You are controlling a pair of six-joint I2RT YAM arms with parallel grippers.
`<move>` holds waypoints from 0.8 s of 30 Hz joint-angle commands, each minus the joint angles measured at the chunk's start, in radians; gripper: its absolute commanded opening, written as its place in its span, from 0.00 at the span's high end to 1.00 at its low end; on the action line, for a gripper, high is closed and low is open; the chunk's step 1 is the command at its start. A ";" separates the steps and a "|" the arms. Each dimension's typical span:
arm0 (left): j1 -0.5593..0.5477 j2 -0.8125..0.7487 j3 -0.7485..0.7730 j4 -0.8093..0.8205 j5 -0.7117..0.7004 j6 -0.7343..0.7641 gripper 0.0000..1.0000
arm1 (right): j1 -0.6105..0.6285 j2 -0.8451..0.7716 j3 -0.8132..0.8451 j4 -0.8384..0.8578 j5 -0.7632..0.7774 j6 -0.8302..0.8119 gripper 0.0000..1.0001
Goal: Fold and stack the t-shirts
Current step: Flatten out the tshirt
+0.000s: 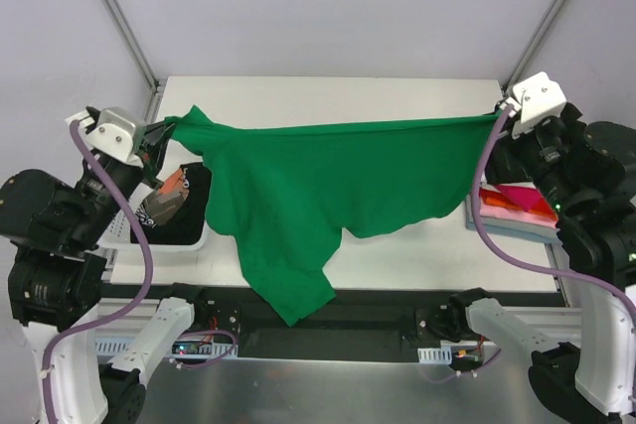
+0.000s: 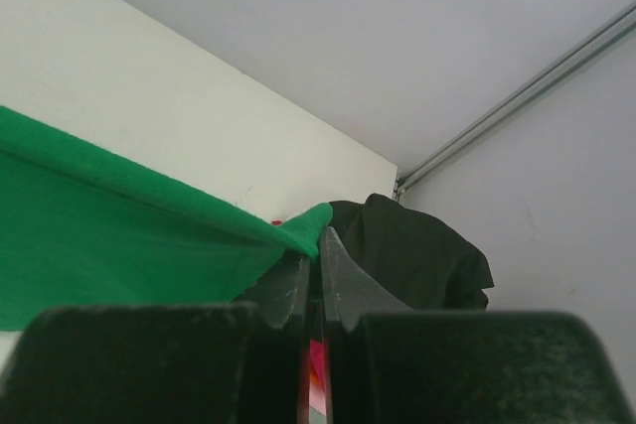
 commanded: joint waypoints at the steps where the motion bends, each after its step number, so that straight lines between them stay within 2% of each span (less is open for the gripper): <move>1: 0.012 0.017 -0.017 0.111 -0.042 0.036 1.00 | -0.012 0.026 -0.023 0.085 0.066 -0.017 0.99; 24: 0.012 0.284 -0.198 0.413 -0.005 0.046 1.00 | -0.012 0.247 -0.069 0.207 0.135 -0.088 0.99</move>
